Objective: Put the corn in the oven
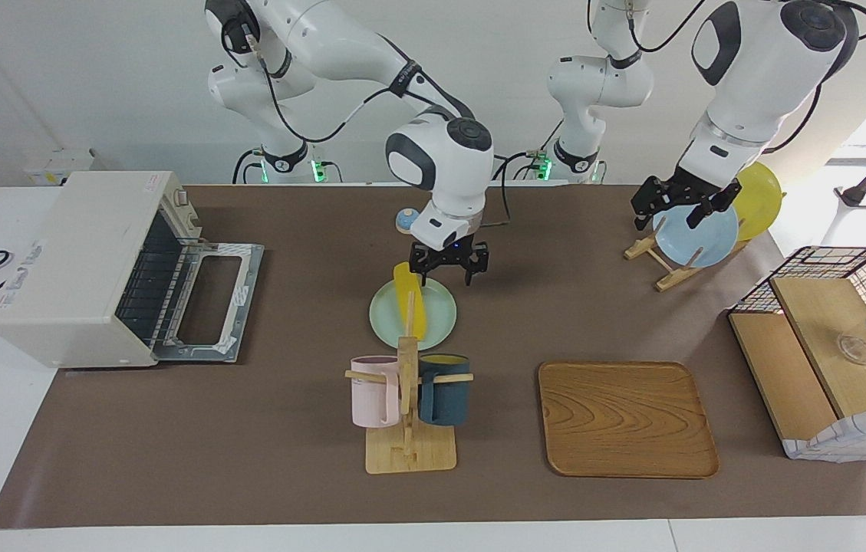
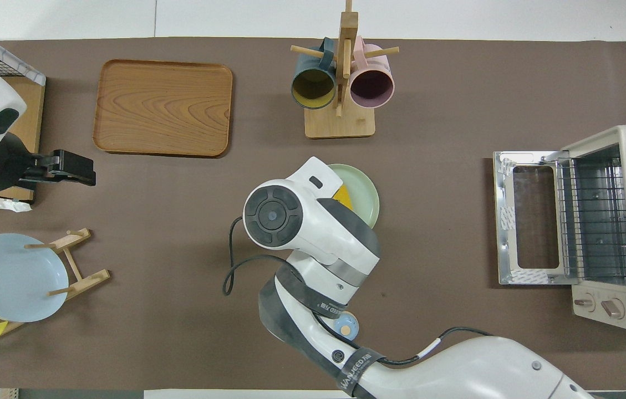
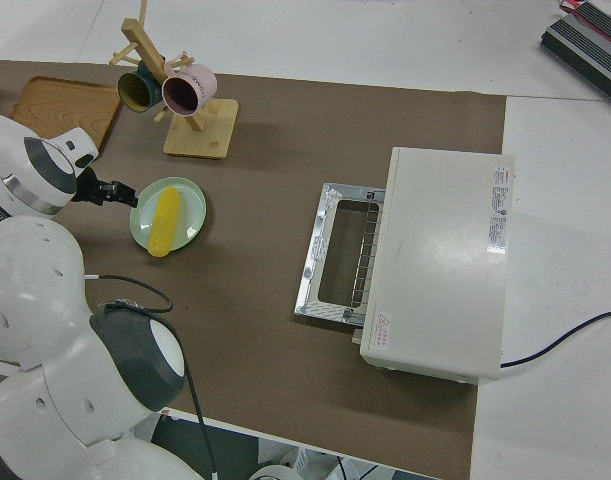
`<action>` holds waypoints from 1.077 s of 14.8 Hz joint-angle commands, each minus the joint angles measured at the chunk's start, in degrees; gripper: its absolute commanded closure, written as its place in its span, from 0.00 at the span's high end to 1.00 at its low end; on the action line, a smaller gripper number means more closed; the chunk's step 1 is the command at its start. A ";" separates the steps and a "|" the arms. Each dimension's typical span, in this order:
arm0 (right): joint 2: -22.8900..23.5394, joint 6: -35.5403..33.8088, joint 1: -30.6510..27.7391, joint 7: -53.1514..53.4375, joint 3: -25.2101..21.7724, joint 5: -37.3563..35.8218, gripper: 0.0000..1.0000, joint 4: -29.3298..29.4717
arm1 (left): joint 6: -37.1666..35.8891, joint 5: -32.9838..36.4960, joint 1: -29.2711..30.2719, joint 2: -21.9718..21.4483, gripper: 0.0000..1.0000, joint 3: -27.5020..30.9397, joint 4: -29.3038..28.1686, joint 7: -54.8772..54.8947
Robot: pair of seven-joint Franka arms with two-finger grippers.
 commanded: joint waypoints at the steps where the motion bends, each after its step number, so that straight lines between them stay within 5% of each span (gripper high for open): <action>1: 1.40 0.49 0.12 0.71 0.08 -1.63 0.57 1.20 | -0.61 1.36 0.76 -2.42 1.00 -0.59 -2.97 0.79; 3: 1.49 2.67 0.12 0.71 0.16 -1.55 0.42 -0.89 | -0.52 1.62 0.76 -2.42 1.00 -0.59 -2.71 0.52; 12: 1.75 9.37 -0.58 0.36 -0.01 -3.65 0.41 -7.50 | 1.85 1.80 2.96 -1.55 1.00 -1.55 -0.52 1.66; 14: 1.57 9.72 -0.93 0.36 -0.01 -4.01 0.21 -8.38 | 1.76 1.71 4.53 -1.20 1.00 -2.69 0.01 1.66; 15: 1.57 9.72 -0.93 0.36 -0.01 -4.01 0.03 -8.38 | 1.76 1.71 6.37 0.29 1.00 -4.35 0.27 1.66; 16: 1.57 9.64 -0.93 0.44 0.07 -4.01 0.00 -8.38 | 1.33 1.62 6.83 1.08 1.00 -5.24 1.67 1.66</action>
